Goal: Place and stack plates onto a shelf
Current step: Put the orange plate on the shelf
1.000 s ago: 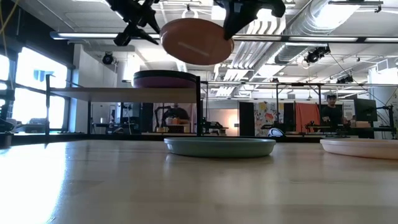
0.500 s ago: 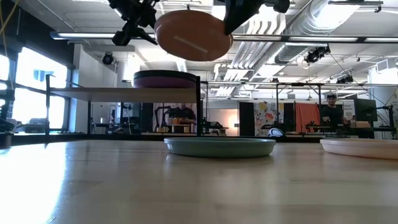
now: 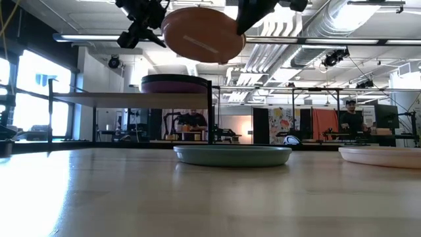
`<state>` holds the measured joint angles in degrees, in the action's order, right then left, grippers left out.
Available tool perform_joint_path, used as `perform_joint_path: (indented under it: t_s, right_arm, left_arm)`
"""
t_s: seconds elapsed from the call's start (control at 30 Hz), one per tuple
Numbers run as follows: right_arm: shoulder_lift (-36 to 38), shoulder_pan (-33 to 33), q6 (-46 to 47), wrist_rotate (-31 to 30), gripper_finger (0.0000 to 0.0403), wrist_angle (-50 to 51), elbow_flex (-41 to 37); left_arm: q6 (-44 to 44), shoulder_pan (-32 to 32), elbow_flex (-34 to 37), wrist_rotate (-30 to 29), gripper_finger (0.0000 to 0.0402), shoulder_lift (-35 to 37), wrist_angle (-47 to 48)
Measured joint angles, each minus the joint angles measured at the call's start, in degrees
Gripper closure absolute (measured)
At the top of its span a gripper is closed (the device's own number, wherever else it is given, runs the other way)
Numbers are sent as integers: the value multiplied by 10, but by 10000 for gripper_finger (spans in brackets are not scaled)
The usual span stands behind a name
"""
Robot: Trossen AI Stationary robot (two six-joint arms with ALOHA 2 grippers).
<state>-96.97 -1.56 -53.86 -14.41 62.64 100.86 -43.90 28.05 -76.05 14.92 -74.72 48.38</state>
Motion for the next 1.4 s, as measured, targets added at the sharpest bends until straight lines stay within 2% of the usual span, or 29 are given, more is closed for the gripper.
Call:
perform_joint_path:
  t_s: [0.37, 0.63, 0.83, 1.4]
  right_arm:
    - [0, 0, 28, -6, 403, 0, 0]
    - [0, 0, 25, -8, 403, -10, 0]
    - [0, 0, 17, -34, 403, -16, 0]
    - [0, -1, -2, -66, 402, -70, -1]
  left_arm:
    - [11, -5, 0, -6, 302, -18, 1]
    - [26, -9, 0, -34, 355, -18, 0]
    - [23, -8, 0, -37, 384, -18, 0]
    - [41, -7, 0, -43, 365, -18, 5]
